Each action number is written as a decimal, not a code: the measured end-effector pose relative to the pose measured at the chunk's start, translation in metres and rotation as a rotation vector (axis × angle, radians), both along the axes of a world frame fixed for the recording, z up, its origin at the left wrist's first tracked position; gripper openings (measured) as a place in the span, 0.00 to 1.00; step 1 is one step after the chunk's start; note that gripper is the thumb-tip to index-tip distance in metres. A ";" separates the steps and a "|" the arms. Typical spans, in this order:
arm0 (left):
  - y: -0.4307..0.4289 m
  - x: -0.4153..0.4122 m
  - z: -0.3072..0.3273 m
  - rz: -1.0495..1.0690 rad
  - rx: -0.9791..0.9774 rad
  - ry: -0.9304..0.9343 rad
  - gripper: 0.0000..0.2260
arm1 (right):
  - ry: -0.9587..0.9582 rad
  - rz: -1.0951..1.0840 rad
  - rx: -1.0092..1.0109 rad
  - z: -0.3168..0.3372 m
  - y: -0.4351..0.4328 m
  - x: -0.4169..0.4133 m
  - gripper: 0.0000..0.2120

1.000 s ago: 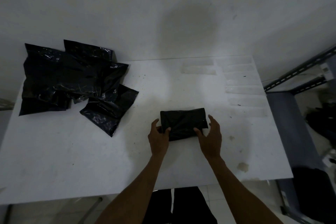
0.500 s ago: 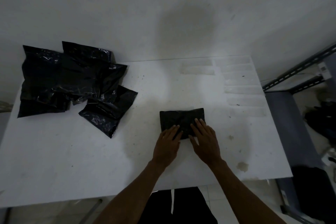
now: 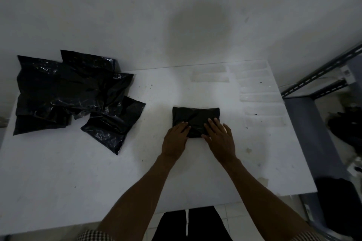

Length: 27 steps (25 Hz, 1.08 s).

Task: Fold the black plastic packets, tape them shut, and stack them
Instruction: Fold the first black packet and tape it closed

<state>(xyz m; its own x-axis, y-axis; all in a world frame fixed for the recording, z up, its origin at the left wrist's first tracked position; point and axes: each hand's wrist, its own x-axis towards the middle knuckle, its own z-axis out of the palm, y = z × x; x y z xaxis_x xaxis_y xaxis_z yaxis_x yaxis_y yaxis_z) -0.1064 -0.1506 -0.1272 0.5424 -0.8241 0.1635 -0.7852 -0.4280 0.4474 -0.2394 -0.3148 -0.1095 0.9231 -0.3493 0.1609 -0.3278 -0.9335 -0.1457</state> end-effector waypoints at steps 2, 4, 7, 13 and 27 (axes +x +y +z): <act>-0.001 -0.001 -0.001 -0.018 0.003 0.006 0.21 | -0.023 -0.016 -0.015 -0.002 0.002 -0.001 0.20; 0.000 -0.004 -0.002 -0.019 -0.001 -0.022 0.21 | -0.046 -0.031 -0.009 -0.005 0.005 -0.002 0.19; 0.000 -0.004 0.002 0.009 -0.054 0.007 0.22 | -0.146 -0.065 0.101 -0.007 0.004 -0.004 0.20; -0.008 -0.003 0.025 0.431 -0.277 0.192 0.16 | -0.413 -0.767 0.741 0.023 -0.001 0.008 0.25; -0.006 0.006 0.032 1.002 -0.411 0.976 0.22 | -0.474 -0.941 1.151 0.016 -0.012 0.010 0.22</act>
<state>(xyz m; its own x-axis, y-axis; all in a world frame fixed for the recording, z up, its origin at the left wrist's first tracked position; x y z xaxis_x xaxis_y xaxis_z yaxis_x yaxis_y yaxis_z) -0.1008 -0.1568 -0.0951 0.8808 -0.0285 -0.4726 0.4408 -0.3148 0.8406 -0.2297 -0.3270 -0.0939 0.2536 -0.8863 -0.3875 -0.4277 0.2566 -0.8667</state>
